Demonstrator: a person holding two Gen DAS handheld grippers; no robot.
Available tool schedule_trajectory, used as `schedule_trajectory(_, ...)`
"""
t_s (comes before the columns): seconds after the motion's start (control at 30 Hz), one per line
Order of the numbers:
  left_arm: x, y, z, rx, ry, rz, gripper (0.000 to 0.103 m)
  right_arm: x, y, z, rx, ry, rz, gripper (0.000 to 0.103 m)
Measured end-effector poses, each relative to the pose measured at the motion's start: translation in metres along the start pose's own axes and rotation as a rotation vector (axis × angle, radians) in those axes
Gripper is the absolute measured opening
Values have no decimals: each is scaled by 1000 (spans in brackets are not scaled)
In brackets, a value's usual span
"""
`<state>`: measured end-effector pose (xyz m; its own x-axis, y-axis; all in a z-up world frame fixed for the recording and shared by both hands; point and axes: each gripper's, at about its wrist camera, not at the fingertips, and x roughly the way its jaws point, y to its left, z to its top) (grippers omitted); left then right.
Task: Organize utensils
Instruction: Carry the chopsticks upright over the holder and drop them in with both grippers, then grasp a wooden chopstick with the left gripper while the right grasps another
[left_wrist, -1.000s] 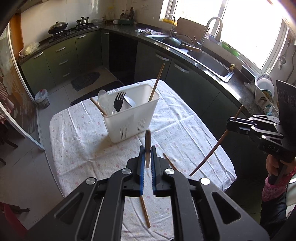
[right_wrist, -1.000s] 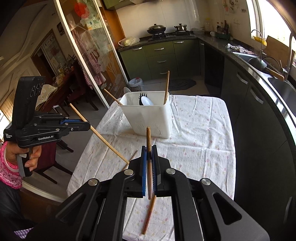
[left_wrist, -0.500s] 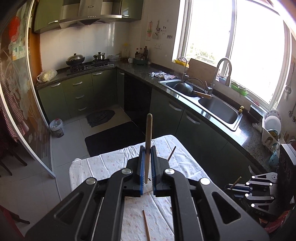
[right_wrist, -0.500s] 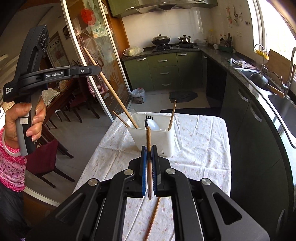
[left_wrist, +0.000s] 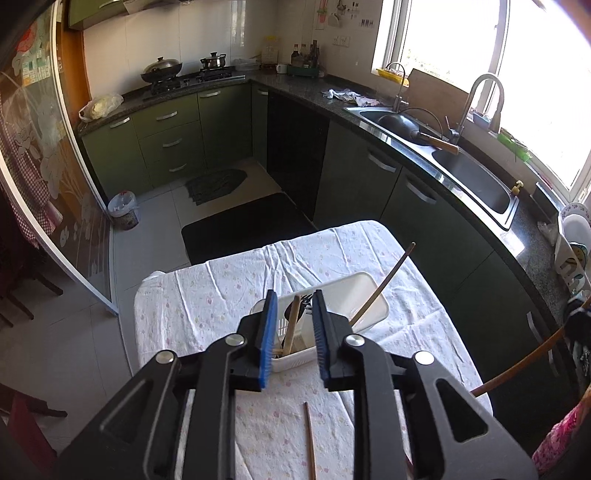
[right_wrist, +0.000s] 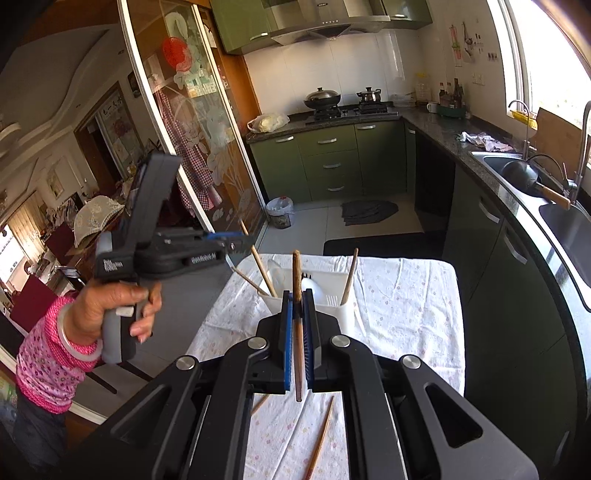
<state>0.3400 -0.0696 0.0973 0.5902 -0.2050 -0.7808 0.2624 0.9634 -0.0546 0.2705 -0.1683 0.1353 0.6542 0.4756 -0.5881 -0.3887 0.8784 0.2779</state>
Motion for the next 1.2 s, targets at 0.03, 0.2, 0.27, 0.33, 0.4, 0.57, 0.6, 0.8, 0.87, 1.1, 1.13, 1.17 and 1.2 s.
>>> schedule_trajectory(0.03, 1, 1, -2, -4, -1, 3, 34, 0, 0, 8, 9, -20, 7, 6)
schedule_trajectory(0.2, -17, 2, -10, -1, -35, -20, 43, 11, 2, 50, 27, -127, -29, 6)
schedule_trajectory(0.27, -27, 1, -16, 9, -50, -30, 46, 23, 2, 63, 25, -157, -70, 6)
schedule_trajectory(0.33, -35, -2, -24, 24, -55, -38, 49, 42, 0, 70, 23, -166, -106, 6)
schedule_trajectory(0.4, -37, -5, -35, 48, -36, -47, 53, 65, -3, 72, 19, -149, -142, 6)
schedule_trajectory(0.57, -26, -9, -67, 76, 68, -72, 55, 129, -13, 61, 15, -56, -181, 6)
schedule_trajectory(0.6, -22, -9, -74, 75, 90, -81, 56, 139, -14, 56, 14, -36, -183, 6)
schedule_trajectory(0.8, -6, -11, -99, 70, 166, -103, 63, 170, -20, 27, 0, 45, -176, 16)
schedule_trajectory(0.87, 0, -12, -106, 61, 190, -105, 66, 159, -22, 22, 11, 13, -167, 35)
schedule_trajectory(1.1, 45, -21, -135, 86, 328, -91, 65, 64, -16, -5, 5, -95, -90, 37)
schedule_trajectory(1.13, 54, -22, -140, 86, 352, -85, 63, 53, -16, -12, 0, -92, -83, 41)
schedule_trajectory(1.17, 64, -24, -144, 87, 377, -84, 56, 43, -16, -19, -6, -84, -82, 42)
schedule_trajectory(1.2, 75, -25, -149, 86, 402, -82, 52, 37, -17, -28, -13, -67, -86, 42)
